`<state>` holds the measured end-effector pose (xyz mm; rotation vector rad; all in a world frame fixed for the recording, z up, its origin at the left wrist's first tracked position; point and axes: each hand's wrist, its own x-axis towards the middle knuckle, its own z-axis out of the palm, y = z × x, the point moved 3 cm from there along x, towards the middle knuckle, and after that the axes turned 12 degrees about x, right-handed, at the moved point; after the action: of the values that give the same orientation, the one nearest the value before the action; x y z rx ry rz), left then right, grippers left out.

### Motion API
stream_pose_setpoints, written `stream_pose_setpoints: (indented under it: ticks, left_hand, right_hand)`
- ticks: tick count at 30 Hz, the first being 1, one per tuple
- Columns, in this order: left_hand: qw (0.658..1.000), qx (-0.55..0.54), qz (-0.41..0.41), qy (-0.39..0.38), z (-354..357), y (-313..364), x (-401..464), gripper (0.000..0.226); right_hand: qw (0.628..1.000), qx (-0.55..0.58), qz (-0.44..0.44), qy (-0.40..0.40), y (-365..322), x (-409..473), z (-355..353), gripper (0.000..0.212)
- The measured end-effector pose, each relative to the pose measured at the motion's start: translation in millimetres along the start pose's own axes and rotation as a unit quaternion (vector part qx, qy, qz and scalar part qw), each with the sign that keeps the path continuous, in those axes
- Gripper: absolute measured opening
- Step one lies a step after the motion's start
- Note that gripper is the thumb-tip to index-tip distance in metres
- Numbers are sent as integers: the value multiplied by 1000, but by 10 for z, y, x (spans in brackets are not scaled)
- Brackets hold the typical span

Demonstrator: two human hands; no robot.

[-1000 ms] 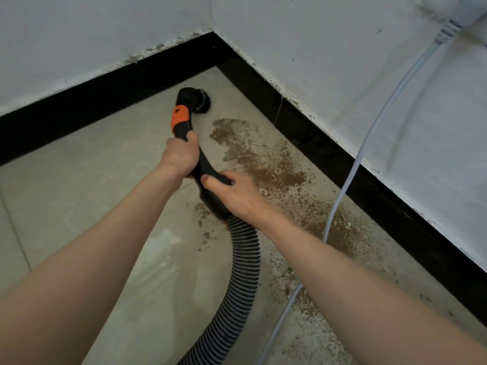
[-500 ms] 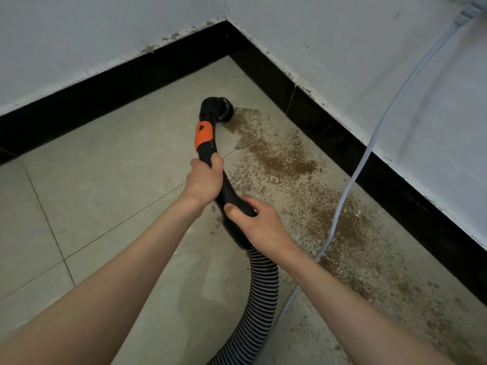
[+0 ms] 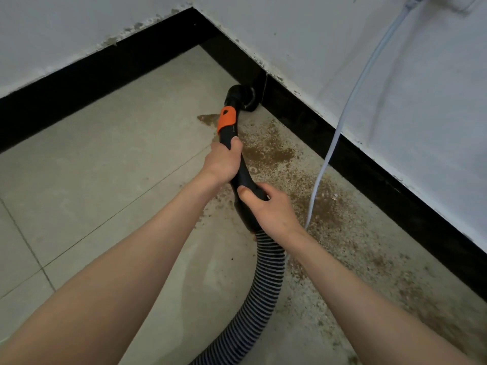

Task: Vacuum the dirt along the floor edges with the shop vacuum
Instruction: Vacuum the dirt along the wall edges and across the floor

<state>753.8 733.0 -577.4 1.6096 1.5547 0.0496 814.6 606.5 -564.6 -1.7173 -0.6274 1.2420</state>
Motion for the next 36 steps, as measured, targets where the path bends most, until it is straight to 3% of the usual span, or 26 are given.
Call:
stream_pose_setpoints:
  ticks: [9,14,19,23,36]
  left_hand:
    - [1000,-6,-12,27,-592,48,276,51]
    - [993,-68,-61,70,-920,-360,110,49]
    - [985,-87,-114,95,-738,-789,-318,51]
    - [989,-83,-97,77,-574,-694,-390,51]
    - [998,-26,-49,20,-199,-140,-399,49]
  right_hand:
    - [999,21,25,-34,-389,338,364,28]
    - [994,-2,18,-107,-447,243,724,34]
    - [987,-48,7,-151,-131,-118,741,30]
    - [989,-38,6,-140,-76,-237,540,22]
    - [996,37,37,-72,-31,-322,37,29]
